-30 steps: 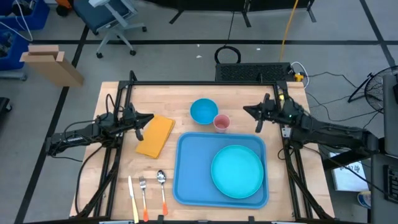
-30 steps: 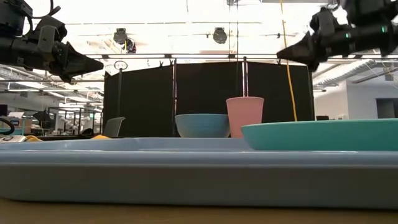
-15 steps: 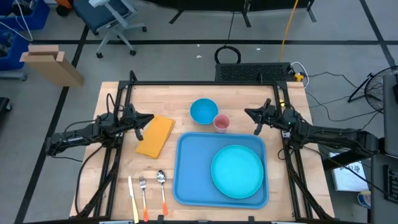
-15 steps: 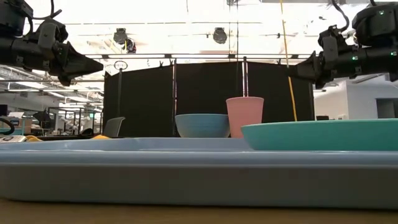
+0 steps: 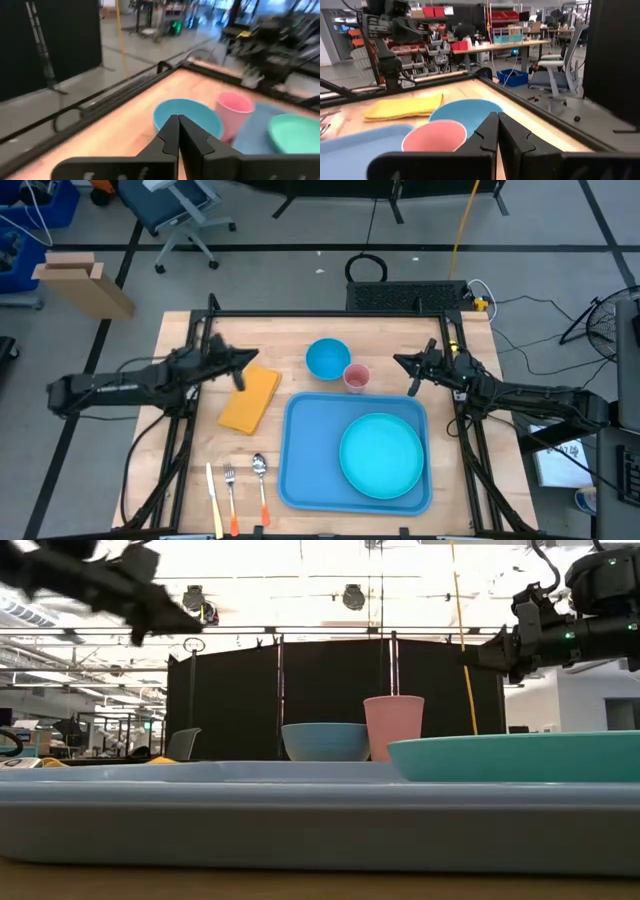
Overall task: Set up tray
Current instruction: Put the blue bowl on the light blue plate
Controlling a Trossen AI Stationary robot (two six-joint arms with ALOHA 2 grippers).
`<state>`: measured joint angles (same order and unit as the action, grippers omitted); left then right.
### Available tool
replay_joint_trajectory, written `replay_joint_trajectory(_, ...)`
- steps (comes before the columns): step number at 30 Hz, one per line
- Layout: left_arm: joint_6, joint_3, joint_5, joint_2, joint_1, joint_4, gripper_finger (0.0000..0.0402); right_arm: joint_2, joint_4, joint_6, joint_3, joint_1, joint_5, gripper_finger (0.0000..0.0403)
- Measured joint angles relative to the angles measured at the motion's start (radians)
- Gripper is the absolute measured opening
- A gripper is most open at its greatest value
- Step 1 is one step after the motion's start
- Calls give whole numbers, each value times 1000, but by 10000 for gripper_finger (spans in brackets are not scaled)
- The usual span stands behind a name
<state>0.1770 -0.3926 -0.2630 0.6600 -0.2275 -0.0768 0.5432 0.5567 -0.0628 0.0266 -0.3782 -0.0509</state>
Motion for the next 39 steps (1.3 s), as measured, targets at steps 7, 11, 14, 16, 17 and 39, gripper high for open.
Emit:
replay_joint_trajectory(7, -79, -364, 113, 487, -109, 156, 3, 0, 0, 0, -2, 0, 2, 0)
replay_joint_trajectory(11, -141, -536, 134, 685, -146, 198, 12, 0, 18, 15, -2, 0, 3, 0)
replay_joint_trajectory(14, -184, -688, 195, 806, -165, 322, 47, 0, 23, 32, -3, 0, 27, 0)
replay_joint_trajectory(16, -216, -795, 232, 883, -174, 403, 82, 0, 26, 30, -3, 0, 29, 0)
replay_joint_trajectory(17, -241, -843, 243, 922, -177, 449, 103, 0, 31, 26, -3, 0, 29, 0)
replay_joint_trajectory(39, -564, -1512, 241, 1499, -218, 938, 321, 0, 55, 45, -5, 0, 27, 0)
